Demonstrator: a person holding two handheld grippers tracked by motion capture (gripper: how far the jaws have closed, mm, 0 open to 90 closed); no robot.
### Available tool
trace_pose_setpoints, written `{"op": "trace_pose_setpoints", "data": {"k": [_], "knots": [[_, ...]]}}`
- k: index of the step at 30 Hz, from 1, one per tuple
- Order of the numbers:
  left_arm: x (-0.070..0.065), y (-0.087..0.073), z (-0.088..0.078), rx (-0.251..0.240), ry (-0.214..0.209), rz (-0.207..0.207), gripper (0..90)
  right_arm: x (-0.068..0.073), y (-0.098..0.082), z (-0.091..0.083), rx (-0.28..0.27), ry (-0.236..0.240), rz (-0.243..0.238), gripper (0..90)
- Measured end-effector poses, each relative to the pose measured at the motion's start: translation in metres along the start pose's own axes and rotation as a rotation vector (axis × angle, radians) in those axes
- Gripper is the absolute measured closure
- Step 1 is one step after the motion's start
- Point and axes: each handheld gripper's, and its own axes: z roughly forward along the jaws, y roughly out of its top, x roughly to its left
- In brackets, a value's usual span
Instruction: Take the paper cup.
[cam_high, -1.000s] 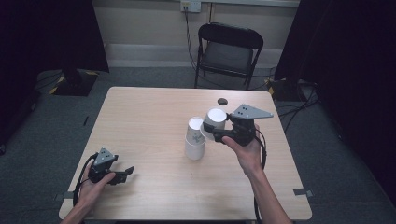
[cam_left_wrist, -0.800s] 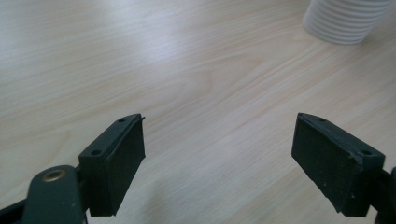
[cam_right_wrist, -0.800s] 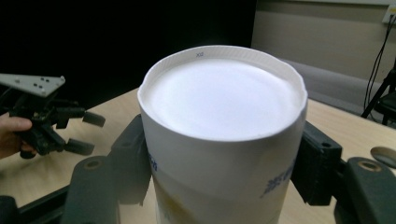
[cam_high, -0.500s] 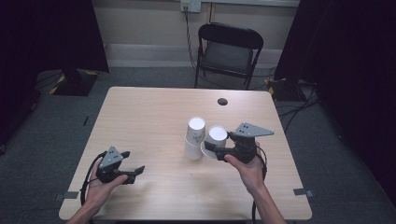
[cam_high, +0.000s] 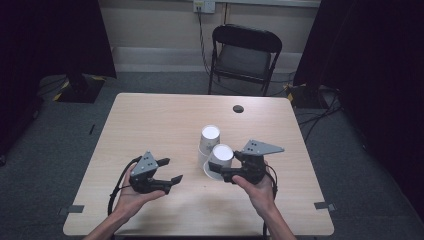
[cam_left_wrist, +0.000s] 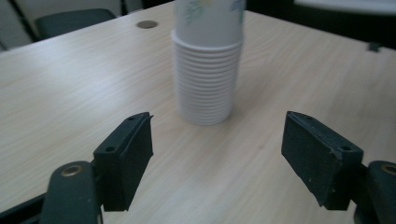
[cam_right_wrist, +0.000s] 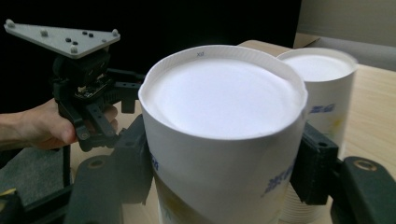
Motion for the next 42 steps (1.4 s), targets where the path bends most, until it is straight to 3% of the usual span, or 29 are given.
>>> {"op": "trace_pose_setpoints", "data": {"k": [4,7,18,27,34,42], "knots": [[-0.01,0.001,0.006,-0.043,-0.041,-0.025,29.9,0.006,-0.005,0.012,0.021,0.025,0.003,34.9],[-0.015,-0.001,0.007,-0.041,-0.03,0.016,33.2,0.012,-0.008,0.02,0.035,0.047,0.0,34.9],[-0.03,-0.005,0.008,-0.055,-0.066,0.078,47.5,0.034,-0.011,0.034,0.036,0.1,-0.017,34.9],[-0.041,-0.01,0.016,-0.053,-0.063,0.102,53.2,0.036,-0.018,0.04,0.074,0.114,-0.002,35.1],[-0.043,-0.012,0.012,-0.067,-0.016,0.117,55.6,0.034,-0.022,0.046,0.091,0.125,0.046,35.3],[-0.048,-0.013,0.013,-0.064,0.0,0.144,66.6,0.024,-0.026,0.049,0.105,0.153,0.16,35.2]]}}
